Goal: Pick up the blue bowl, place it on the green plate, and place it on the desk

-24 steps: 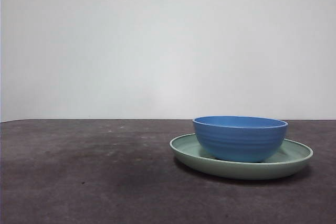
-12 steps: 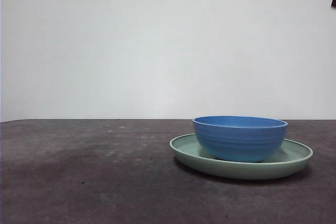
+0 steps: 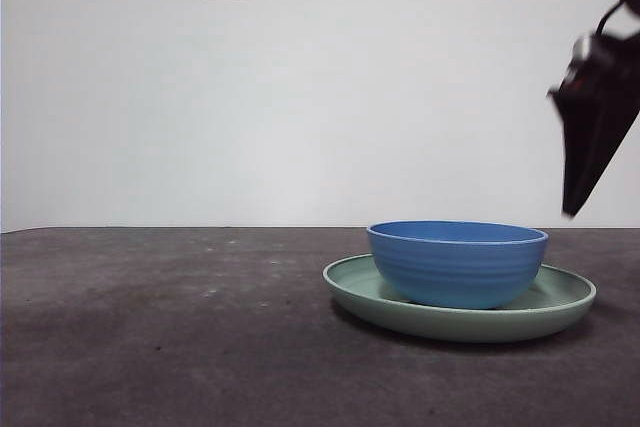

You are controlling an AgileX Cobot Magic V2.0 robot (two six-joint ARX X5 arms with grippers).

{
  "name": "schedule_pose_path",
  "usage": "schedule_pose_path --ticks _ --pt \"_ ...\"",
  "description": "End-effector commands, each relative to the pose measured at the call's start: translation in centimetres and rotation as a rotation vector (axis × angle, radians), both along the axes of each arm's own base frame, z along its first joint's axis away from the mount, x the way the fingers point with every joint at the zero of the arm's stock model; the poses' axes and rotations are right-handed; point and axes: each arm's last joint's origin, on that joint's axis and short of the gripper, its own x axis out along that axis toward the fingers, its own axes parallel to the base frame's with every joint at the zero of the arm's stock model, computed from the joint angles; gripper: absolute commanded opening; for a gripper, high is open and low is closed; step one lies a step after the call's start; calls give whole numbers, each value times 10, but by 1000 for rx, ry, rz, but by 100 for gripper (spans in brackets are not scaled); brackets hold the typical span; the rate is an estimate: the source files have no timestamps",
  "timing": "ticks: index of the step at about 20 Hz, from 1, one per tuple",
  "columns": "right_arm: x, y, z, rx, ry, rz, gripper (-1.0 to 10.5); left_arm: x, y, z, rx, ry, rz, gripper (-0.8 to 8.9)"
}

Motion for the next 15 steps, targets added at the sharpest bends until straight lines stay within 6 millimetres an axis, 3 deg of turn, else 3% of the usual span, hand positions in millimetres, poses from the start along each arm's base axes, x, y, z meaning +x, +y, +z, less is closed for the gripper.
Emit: schedule_pose_path --ticks 1,4,7,9,15 --pt "17 2 -12 -3 -14 22 512 -4 2 4 -19 -19 -2 539" --pt "30 4 -27 -2 -21 23 416 -7 5 5 -27 -28 -1 539" --pt "35 4 -33 -1 -28 23 398 -8 6 5 -33 -25 3 539" --pt "37 5 -34 9 -41 27 302 -8 6 5 -35 -24 5 539" --pt "48 8 -52 85 -24 48 272 -8 6 5 -39 -23 7 539"
